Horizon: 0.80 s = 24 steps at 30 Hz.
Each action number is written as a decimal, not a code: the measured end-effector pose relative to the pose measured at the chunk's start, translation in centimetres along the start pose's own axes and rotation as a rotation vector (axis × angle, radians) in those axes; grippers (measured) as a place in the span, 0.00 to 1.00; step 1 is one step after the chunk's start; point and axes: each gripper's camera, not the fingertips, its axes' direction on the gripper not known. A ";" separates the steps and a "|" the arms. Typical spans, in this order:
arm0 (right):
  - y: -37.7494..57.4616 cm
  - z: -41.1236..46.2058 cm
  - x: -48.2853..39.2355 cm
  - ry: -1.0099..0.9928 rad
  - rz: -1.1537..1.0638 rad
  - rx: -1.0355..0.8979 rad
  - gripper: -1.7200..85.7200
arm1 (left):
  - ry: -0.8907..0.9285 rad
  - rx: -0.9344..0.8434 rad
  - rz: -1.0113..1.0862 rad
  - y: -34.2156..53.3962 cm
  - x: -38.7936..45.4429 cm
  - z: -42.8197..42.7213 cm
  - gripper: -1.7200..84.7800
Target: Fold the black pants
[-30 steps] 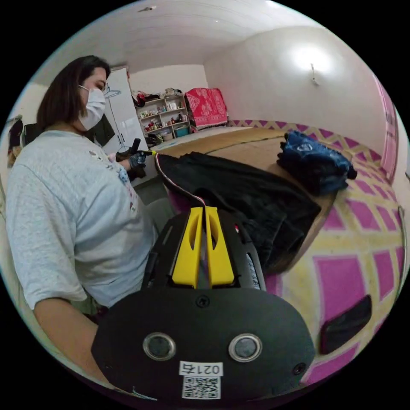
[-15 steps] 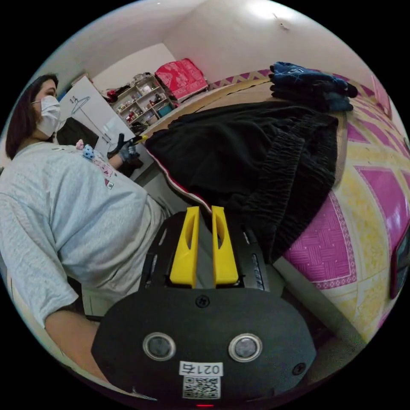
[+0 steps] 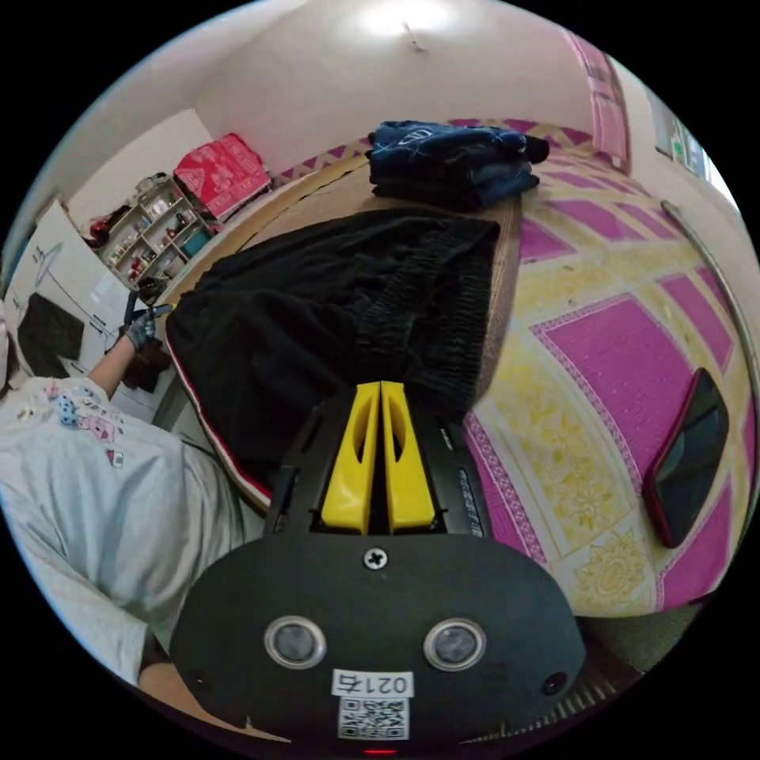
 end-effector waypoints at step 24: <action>-10.9 3.8 9.4 -0.380 0.259 -0.103 0.06 | 0.180 0.146 0.030 6.6 6.1 -1.7 0.01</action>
